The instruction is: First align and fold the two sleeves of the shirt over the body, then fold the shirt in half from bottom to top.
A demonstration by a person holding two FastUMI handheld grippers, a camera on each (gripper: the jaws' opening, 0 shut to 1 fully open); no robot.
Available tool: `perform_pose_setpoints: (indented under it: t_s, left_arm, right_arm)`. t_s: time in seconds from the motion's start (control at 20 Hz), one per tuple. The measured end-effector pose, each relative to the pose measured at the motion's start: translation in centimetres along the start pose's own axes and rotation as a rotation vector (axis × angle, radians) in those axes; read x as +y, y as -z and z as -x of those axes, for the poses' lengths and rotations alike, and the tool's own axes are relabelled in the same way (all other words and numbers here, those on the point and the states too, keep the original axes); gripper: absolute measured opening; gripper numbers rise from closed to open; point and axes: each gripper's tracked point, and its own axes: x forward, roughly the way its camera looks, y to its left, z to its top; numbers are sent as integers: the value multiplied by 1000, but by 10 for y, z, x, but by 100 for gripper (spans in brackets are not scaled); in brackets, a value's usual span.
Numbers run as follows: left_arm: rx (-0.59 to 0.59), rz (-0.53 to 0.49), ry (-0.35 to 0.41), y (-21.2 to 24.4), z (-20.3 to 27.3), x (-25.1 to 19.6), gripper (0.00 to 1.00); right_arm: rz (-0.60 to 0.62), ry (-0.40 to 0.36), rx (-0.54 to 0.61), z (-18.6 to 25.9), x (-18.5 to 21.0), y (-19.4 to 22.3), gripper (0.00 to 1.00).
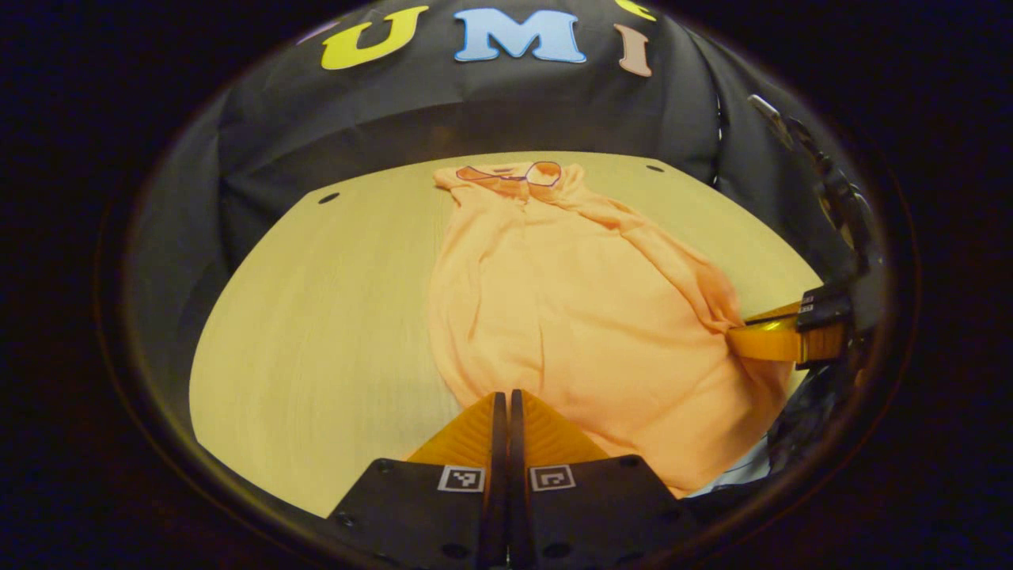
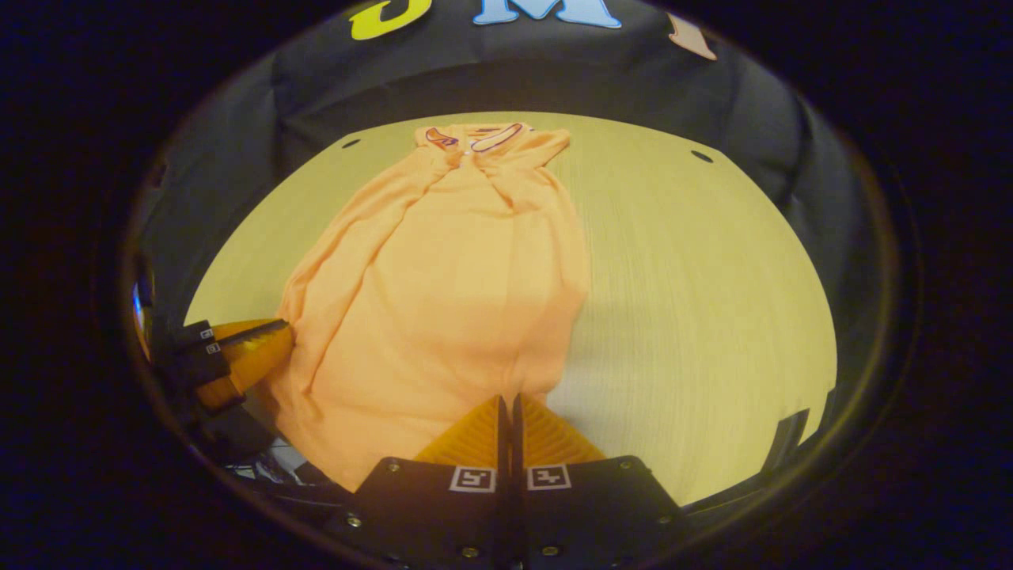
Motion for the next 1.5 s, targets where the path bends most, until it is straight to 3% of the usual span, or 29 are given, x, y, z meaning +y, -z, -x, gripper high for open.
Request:
perform_pose_setpoints:
  t_s: [0.35, 0.65, 1.2, 1.5]
  left_arm:
    - [15, 27, -23, -3, 0, 8, 7]
    - [-41, 53, -54, -45, -4, 24, 7]
    - [-191, 9, -58, -195, -56, 70, 7]
    - [-249, 34, -45, -276, -91, 83, 6]
  right_arm:
    - [1, -17, 16, 1, 2, -5, 0]
    - [5, -43, -48, 4, 5, -48, 0]
    - [2, -47, -236, -11, -18, -197, 0]
    - [27, -32, -323, -28, -38, -279, 0]
